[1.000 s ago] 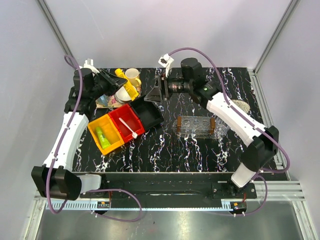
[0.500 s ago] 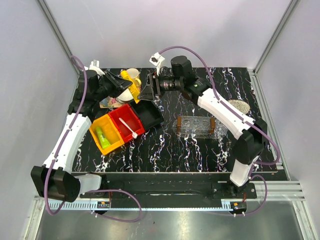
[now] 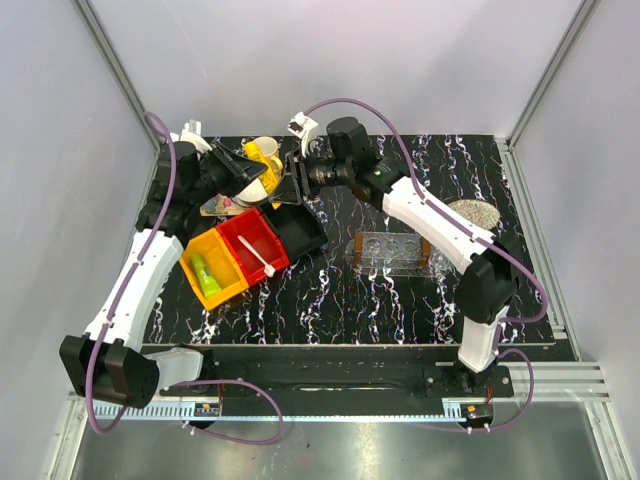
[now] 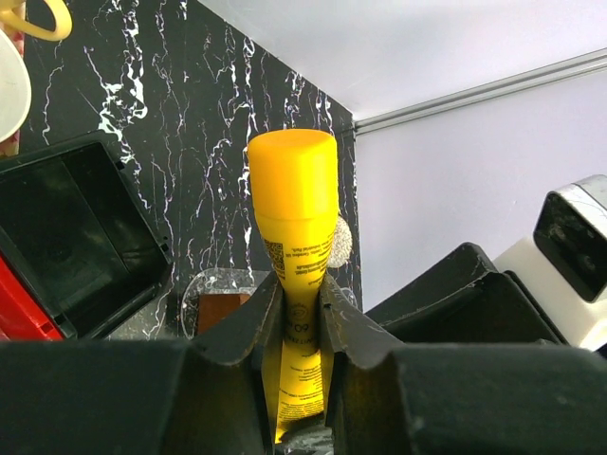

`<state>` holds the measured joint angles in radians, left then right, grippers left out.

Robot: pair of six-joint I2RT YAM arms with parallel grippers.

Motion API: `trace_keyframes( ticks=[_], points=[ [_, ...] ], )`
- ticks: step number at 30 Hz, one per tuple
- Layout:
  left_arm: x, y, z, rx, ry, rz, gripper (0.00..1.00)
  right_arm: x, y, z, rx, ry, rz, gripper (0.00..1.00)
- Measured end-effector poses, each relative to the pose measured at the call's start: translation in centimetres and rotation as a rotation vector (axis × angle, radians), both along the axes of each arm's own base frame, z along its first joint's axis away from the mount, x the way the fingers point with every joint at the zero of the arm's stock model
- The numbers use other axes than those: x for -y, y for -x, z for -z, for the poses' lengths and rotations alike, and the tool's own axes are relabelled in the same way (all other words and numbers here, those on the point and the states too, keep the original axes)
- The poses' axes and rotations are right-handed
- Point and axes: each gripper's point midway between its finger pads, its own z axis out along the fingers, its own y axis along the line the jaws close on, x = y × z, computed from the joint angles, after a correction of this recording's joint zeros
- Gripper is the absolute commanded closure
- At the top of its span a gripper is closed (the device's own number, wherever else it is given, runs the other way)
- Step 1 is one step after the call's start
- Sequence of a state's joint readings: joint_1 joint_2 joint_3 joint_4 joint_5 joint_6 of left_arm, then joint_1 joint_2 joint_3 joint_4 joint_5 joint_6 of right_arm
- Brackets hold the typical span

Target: Prepare toiletry sets of a toothbrush and toothpaste on the tray

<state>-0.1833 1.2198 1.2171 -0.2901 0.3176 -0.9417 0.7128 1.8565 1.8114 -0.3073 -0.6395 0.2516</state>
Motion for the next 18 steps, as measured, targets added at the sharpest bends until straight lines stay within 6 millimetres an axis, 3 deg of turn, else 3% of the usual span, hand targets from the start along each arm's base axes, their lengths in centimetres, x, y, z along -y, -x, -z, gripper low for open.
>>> trace_keyframes(
  ticks=[5, 8, 18],
  points=[
    [-0.1, 0.0, 0.0, 0.004, -0.006, -0.006, 1.0, -0.1, 0.0, 0.3, -0.005, 0.009, 0.003, 0.87],
    [-0.2, -0.1, 0.0, 0.008, -0.012, -0.01, 0.91, 0.0, -0.1, 0.4, -0.003, 0.015, 0.013, 1.0],
    [-0.3, 0.3, 0.4, 0.061, -0.097, 0.032, 0.5, 0.7, -0.6, 1.4, 0.017, 0.077, 0.056, 1.0]
  ],
)
